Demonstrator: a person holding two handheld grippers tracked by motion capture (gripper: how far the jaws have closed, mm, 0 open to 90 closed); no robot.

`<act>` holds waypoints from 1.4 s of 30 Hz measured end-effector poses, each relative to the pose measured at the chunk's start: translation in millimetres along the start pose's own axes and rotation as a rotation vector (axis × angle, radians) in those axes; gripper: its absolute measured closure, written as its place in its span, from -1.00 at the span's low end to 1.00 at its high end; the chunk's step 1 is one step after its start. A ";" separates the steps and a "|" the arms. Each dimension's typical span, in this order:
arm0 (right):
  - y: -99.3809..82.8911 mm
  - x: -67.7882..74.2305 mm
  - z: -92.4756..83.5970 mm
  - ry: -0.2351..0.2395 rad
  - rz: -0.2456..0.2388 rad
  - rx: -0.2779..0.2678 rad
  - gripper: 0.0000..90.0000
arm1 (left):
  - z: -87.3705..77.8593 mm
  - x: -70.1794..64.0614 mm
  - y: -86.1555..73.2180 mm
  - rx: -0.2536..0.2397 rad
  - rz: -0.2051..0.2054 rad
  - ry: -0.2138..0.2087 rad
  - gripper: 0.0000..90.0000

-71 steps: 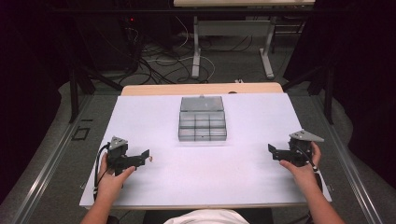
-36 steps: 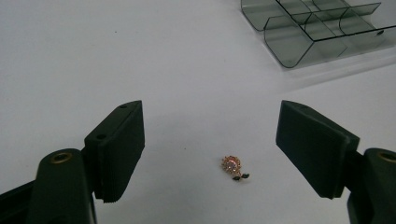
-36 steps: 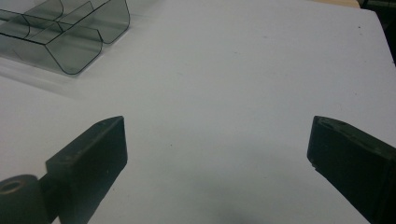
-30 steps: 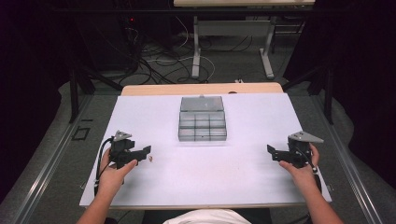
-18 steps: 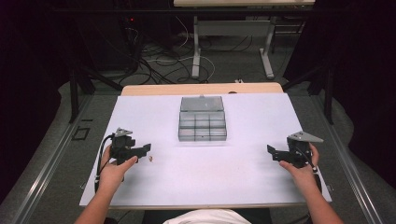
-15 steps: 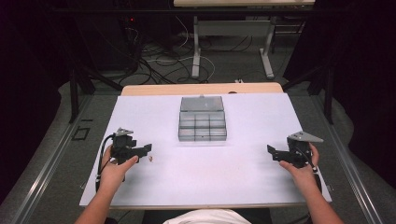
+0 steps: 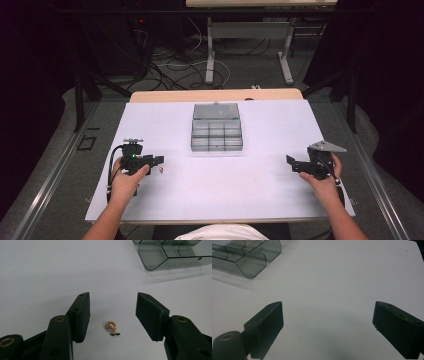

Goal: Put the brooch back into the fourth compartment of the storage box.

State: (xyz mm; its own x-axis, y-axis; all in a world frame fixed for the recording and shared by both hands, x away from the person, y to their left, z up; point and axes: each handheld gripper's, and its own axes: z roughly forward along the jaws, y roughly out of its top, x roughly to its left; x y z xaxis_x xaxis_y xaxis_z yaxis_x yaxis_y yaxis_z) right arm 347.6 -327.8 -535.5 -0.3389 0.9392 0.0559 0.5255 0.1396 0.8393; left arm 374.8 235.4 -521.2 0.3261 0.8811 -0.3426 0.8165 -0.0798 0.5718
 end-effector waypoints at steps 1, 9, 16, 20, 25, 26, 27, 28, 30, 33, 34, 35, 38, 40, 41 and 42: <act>0.0 0.1 0.0 0.001 0.001 0.001 -0.79 | 1.0 -0.2 0.5 0.007 -0.013 0.001 0.07; -0.1 0.0 0.6 0.008 0.002 -0.002 -0.77 | 5.5 1.0 1.8 0.046 -0.054 -0.009 0.22; -0.2 -0.5 0.7 0.011 0.002 0.000 -0.75 | 11.1 2.0 -1.5 0.065 -0.055 -0.008 0.33; -0.3 -0.2 0.9 0.017 0.000 0.003 -0.74 | 13.6 3.2 -2.5 0.067 -0.054 -0.016 0.34; -0.2 -0.4 1.0 0.016 0.000 0.002 -0.72 | 17.6 4.4 -4.5 0.079 -0.054 -0.011 0.36; -0.1 -0.3 0.8 0.015 0.001 0.005 -0.72 | 17.6 4.4 -4.5 0.079 -0.054 -0.011 0.37; -0.2 -0.3 0.8 0.015 0.001 0.005 -0.71 | 18.8 4.5 -4.8 0.084 -0.058 -0.016 0.38; -0.2 -0.4 0.8 0.016 0.001 0.005 -0.70 | 18.8 4.5 -4.8 0.084 -0.058 -0.016 0.38; -0.2 -0.5 0.8 0.017 -0.002 0.006 -0.70 | 19.8 4.6 -5.2 0.090 -0.060 -0.014 0.39; -0.2 -0.6 1.0 0.019 -0.006 0.008 -0.69 | 21.3 4.8 -5.6 0.096 -0.067 -0.018 0.41; -0.3 -0.7 1.0 0.020 -0.007 0.009 -0.69 | 21.7 4.9 -5.6 0.097 -0.066 -0.019 0.42; -0.3 -0.6 1.1 0.020 -0.007 0.009 -0.69 | 22.0 5.1 -5.6 0.098 -0.064 -0.020 0.42; -0.4 -0.8 1.3 0.021 -0.009 0.012 -0.68 | 22.5 5.1 -5.6 0.105 -0.065 -0.017 0.44; -0.4 -0.8 1.4 0.021 -0.009 0.012 -0.68 | 22.7 5.3 -5.9 0.105 -0.055 -0.017 0.44; -0.4 -0.8 1.3 0.022 -0.010 0.012 -0.68 | 23.0 5.1 -6.4 0.102 -0.053 -0.014 0.46; -0.4 -0.8 1.4 0.023 -0.010 0.012 -0.68 | 23.1 5.0 -6.4 0.101 -0.055 -0.014 0.47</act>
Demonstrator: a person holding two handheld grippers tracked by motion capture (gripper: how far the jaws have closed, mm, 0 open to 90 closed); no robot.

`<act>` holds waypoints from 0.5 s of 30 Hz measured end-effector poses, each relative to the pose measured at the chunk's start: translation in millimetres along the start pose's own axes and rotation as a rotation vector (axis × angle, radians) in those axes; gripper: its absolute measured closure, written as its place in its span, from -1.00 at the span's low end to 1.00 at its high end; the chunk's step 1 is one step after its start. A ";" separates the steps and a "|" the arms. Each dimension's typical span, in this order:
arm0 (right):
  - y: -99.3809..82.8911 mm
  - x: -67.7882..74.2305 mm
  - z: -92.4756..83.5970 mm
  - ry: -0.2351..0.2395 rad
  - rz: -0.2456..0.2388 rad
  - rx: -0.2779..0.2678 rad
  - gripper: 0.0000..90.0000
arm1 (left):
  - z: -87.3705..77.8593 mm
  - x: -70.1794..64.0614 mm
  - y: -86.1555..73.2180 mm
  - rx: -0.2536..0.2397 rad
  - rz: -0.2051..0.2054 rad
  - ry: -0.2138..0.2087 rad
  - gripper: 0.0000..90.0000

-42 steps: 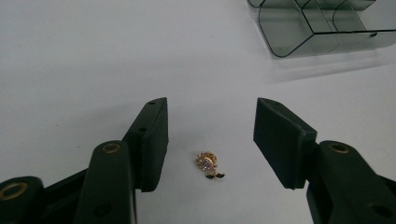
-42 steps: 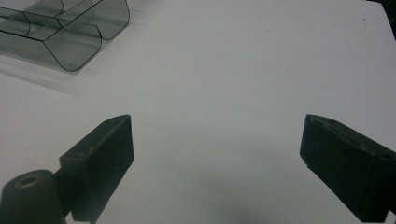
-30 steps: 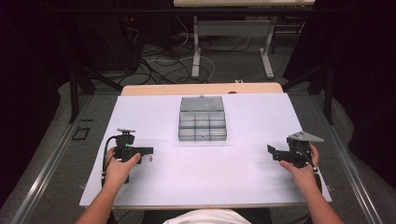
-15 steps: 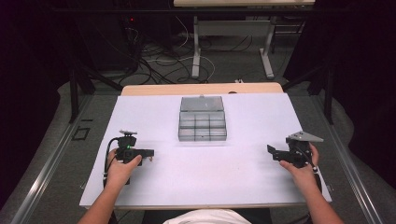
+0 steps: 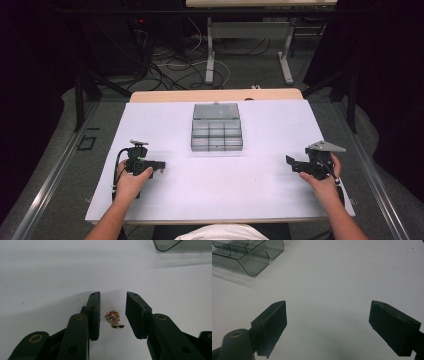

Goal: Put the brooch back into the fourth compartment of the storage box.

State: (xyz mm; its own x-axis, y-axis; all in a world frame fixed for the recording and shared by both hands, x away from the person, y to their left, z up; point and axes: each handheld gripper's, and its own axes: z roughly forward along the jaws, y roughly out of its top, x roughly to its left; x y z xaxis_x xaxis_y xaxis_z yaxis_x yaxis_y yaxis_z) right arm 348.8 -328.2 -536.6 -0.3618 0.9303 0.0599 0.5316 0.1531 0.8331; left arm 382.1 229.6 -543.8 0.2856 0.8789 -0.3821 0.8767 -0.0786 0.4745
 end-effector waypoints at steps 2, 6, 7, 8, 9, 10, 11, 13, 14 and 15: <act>-0.3 -0.2 0.9 -0.004 0.000 -0.008 -0.68 | 0.0 0.0 -0.1 0.000 0.000 0.001 0.49; -0.2 -0.4 0.5 0.001 0.006 -0.002 -0.68 | 0.1 -0.9 -0.5 0.002 0.005 0.009 0.52; -0.1 -0.4 0.5 0.002 0.005 -0.002 -0.68 | 0.1 -1.2 -0.7 0.004 0.006 0.007 0.53; -0.1 -0.4 0.5 0.002 0.005 -0.002 -0.68 | 0.0 -1.4 -0.8 0.009 0.007 0.003 0.53; -0.2 -0.5 0.6 0.005 0.001 -0.001 -0.68 | 0.1 -1.9 -1.5 0.009 0.018 0.005 0.54; -0.4 0.0 1.2 -0.001 0.003 -0.008 -0.68 | 0.1 -1.9 -1.5 0.009 0.018 0.005 0.54; -0.4 0.0 1.2 -0.001 0.003 -0.008 -0.68 | -0.2 -2.1 -1.4 0.016 0.020 0.001 0.54; -0.3 0.2 1.3 0.001 0.004 -0.007 -0.68 | 0.4 -3.0 -2.0 0.008 0.018 0.006 0.55; -0.3 0.2 1.4 0.001 0.003 -0.008 -0.68 | 0.5 -3.1 -2.2 0.007 0.019 0.008 0.56; -0.3 0.3 1.4 0.002 0.004 -0.008 -0.68 | 0.5 -3.1 -2.2 0.008 0.020 0.008 0.58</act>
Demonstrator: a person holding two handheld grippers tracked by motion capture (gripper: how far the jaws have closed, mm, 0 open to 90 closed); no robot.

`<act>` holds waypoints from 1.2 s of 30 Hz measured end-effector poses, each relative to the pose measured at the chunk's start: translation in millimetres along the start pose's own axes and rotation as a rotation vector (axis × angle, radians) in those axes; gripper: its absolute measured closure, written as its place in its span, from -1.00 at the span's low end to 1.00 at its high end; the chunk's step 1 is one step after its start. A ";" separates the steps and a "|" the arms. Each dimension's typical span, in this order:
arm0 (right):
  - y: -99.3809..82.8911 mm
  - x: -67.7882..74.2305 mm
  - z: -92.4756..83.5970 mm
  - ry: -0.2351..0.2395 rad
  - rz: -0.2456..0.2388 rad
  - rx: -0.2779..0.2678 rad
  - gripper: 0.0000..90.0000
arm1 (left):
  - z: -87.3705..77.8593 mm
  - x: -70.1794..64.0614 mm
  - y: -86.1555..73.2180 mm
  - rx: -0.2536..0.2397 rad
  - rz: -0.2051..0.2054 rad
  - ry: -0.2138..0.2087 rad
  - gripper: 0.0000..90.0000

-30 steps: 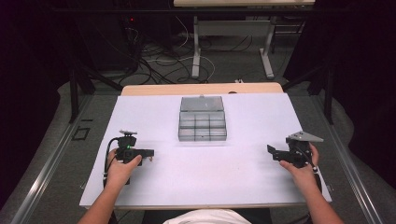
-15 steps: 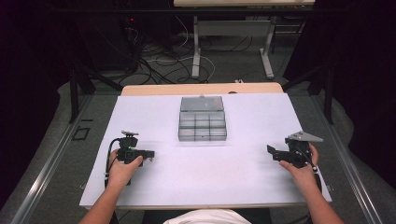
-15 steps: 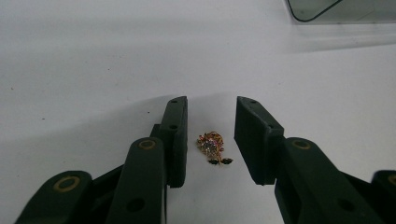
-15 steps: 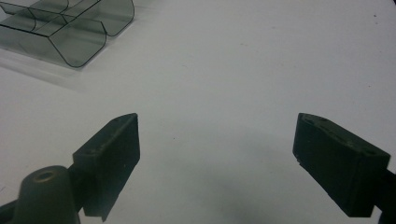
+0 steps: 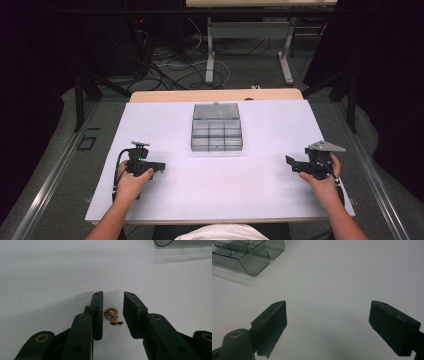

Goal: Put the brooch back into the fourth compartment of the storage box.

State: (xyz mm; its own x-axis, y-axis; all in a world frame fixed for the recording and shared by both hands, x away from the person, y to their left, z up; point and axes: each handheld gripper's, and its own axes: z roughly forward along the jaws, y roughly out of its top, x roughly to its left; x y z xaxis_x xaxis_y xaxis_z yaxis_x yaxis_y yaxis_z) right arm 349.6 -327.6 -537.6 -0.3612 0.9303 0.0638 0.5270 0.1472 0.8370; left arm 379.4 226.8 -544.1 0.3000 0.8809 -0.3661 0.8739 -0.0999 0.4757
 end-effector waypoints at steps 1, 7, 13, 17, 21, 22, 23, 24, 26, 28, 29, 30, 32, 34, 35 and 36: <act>0.0 -0.1 0.1 0.000 0.000 0.000 -0.68 | -0.1 0.0 0.0 0.002 0.000 0.001 0.59; -0.2 -0.1 0.3 0.001 -0.002 0.001 -0.68 | -0.4 -0.2 0.0 0.012 -0.001 -0.002 0.61; -0.3 0.1 0.6 0.001 0.000 0.002 -0.68 | -0.6 -0.3 0.1 0.024 -0.004 0.001 0.69; -0.4 -0.4 0.6 0.001 0.000 0.004 -0.68 | -0.5 -0.5 -0.1 0.023 -0.009 0.001 0.71; -0.4 -0.4 0.6 0.002 -0.001 0.004 -0.68 | -0.3 -0.6 -0.5 0.015 -0.009 0.002 0.73; -0.4 -0.4 0.6 0.002 -0.001 0.004 -0.68 | -0.3 -0.8 -0.6 0.014 -0.009 0.003 0.73; -0.4 -0.4 0.7 0.001 0.001 0.004 -0.68 | -0.3 -0.8 -0.7 0.013 -0.009 0.003 0.73; -0.5 -0.4 0.7 0.000 0.001 0.005 -0.68 | -0.3 -0.8 -0.6 0.014 -0.009 0.003 0.73; -0.5 -0.8 0.5 0.001 -0.001 0.005 -0.68 | -0.9 -0.3 -0.4 0.020 -0.011 -0.002 0.73; -0.5 -1.3 0.2 0.004 0.000 0.009 -0.67 | -0.6 -0.5 -0.6 0.015 -0.012 0.000 0.73; -0.5 -1.3 0.1 0.008 0.004 0.011 -0.67 | -0.6 -0.5 -0.6 0.015 -0.012 0.000 0.73; -0.5 -1.3 0.2 0.006 0.006 0.010 -0.68 | -0.4 -0.7 -0.7 0.012 -0.013 0.001 0.73; -0.5 -1.5 0.1 0.005 0.004 0.009 -0.67 | -0.9 -0.7 -0.5 0.018 -0.013 0.000 0.73; -0.4 -1.3 -0.5 0.001 0.003 0.013 -0.67 | -0.8 -0.7 -0.6 0.015 -0.008 0.001 0.73; -0.4 -1.3 -0.3 0.002 0.003 0.011 -0.67 | -0.6 -0.8 -0.7 0.012 -0.008 0.003 0.73; -0.4 -1.1 -0.4 0.003 0.005 0.012 -0.67 | -1.1 -0.7 -0.4 0.019 -0.008 0.000 0.73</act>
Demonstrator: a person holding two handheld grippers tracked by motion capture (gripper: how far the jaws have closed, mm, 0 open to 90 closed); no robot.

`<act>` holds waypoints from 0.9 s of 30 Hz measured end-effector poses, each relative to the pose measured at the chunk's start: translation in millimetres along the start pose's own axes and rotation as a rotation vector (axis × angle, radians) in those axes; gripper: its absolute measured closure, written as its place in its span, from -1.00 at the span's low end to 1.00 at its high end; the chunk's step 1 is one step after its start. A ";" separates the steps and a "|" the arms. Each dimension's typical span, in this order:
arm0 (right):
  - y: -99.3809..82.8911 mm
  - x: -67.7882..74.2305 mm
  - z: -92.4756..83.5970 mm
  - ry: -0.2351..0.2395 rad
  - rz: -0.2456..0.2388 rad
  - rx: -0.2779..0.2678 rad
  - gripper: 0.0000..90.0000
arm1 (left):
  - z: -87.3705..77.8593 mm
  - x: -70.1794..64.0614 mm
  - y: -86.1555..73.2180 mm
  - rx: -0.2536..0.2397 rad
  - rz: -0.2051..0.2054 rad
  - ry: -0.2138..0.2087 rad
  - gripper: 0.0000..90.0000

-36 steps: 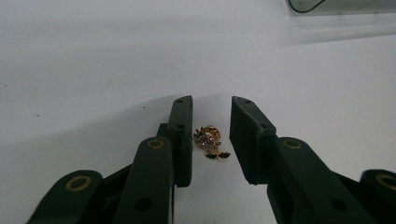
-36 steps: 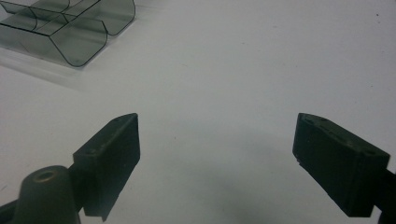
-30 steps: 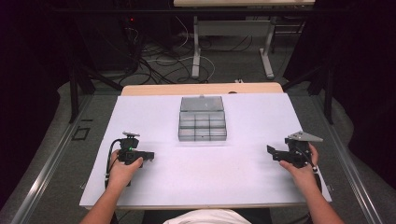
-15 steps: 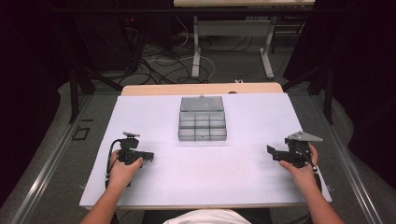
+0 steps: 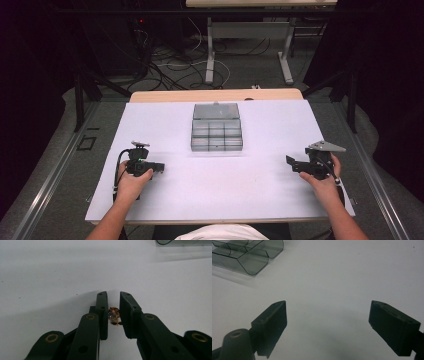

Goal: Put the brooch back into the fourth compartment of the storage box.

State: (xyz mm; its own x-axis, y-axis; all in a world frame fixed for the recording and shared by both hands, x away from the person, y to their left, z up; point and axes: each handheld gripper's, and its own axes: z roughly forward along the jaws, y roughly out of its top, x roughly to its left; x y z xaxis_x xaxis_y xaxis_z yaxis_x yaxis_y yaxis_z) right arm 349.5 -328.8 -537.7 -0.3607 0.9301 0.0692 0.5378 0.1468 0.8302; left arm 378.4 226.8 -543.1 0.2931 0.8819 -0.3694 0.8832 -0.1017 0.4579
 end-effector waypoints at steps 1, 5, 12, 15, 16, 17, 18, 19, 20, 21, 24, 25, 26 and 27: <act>0.0 0.0 0.0 0.000 0.000 0.000 -0.67 | 0.4 -0.4 -0.2 -0.008 -0.005 0.002 0.73; 0.1 -0.4 0.2 0.000 -0.006 -0.001 -0.67 | 0.0 -0.5 -0.2 -0.008 -0.006 0.005 0.73; 0.0 0.1 0.6 -0.004 -0.006 -0.005 -0.67 | -2.3 -1.0 -0.1 -0.018 -0.006 0.005 0.73; 0.0 -0.3 0.8 0.005 -0.005 -0.004 -0.67 | -3.6 -1.5 -0.2 -0.026 -0.003 0.013 0.73; -0.2 -0.3 1.1 -0.001 -0.007 -0.006 -0.67 | -4.3 -1.5 -0.3 -0.033 -0.003 0.011 0.73; 0.0 -0.2 1.2 -0.002 -0.005 -0.008 -0.67 | -4.3 -1.5 -0.3 -0.033 -0.003 0.011 0.73; 0.0 -0.2 1.2 -0.002 -0.005 -0.008 -0.67 | -4.7 -1.7 -0.2 -0.037 -0.005 0.014 0.73; -0.3 0.2 1.6 -0.006 -0.005 -0.011 -0.67 | -5.2 -1.7 -0.1 -0.038 -0.004 0.016 0.74; -0.2 0.4 1.6 -0.004 -0.004 -0.010 -0.67 | -6.1 -1.3 0.1 -0.033 0.002 0.014 0.73; -0.2 0.4 1.6 -0.004 -0.004 -0.010 -0.67 | -6.4 -1.5 0.0 -0.037 0.004 0.016 0.73; -0.2 0.4 1.7 -0.005 -0.002 -0.010 -0.67 | -7.9 -2.5 0.1 -0.048 0.009 0.024 0.73; -0.2 0.4 1.7 -0.005 -0.002 -0.010 -0.67 | -8.1 -3.1 -0.1 -0.055 0.011 0.030 0.73; -0.2 0.3 1.7 -0.004 -0.004 -0.011 -0.67 | -8.1 -3.8 -0.4 -0.065 0.013 0.038 0.73; -0.2 0.3 1.7 -0.004 -0.004 -0.011 -0.67 | -9.2 -3.8 -0.1 -0.059 0.021 0.038 0.73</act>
State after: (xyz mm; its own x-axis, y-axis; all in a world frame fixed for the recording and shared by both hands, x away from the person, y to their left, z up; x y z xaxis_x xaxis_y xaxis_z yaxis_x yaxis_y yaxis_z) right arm 350.5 -327.9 -538.8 -0.3597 0.9309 0.0639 0.5280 0.1466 0.8365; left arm 373.8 227.6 -534.3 0.2965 0.8966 -0.3288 0.8534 -0.0941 0.5127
